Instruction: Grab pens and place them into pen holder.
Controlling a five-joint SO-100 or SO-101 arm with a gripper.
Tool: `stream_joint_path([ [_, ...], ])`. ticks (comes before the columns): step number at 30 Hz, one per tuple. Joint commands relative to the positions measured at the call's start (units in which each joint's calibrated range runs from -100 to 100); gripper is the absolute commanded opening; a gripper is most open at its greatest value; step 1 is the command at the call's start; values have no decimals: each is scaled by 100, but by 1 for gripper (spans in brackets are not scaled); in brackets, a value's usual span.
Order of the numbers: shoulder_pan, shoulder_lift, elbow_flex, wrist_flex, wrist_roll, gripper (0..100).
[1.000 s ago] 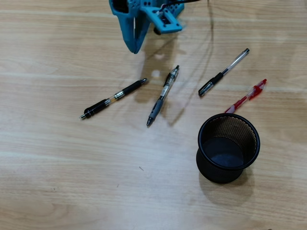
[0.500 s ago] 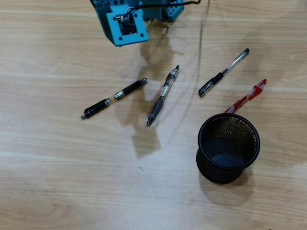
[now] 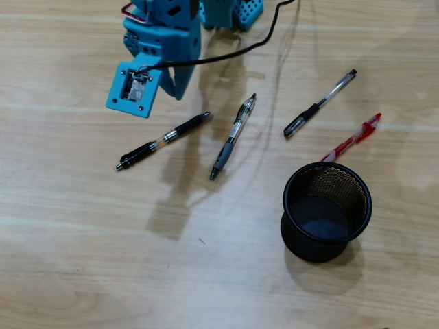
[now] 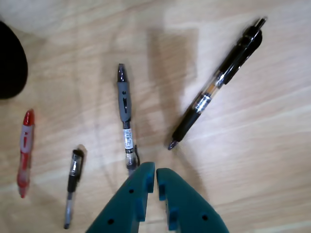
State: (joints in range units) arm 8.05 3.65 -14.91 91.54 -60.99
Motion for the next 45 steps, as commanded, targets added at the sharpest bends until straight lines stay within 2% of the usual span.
stream_joint_path([
  [1, -170, 72, -310, 208, -598, 2],
  [7, -234, 47, -500, 846, -1168, 6],
  [10, -234, 106, -509, 846, -1194, 10],
  [24, 178, 1185, -862, 846, -1194, 11],
  [30, 425, 1592, -871, 846, -1173, 21],
  [45, 452, 3044, -871, -329, -1168, 22],
])
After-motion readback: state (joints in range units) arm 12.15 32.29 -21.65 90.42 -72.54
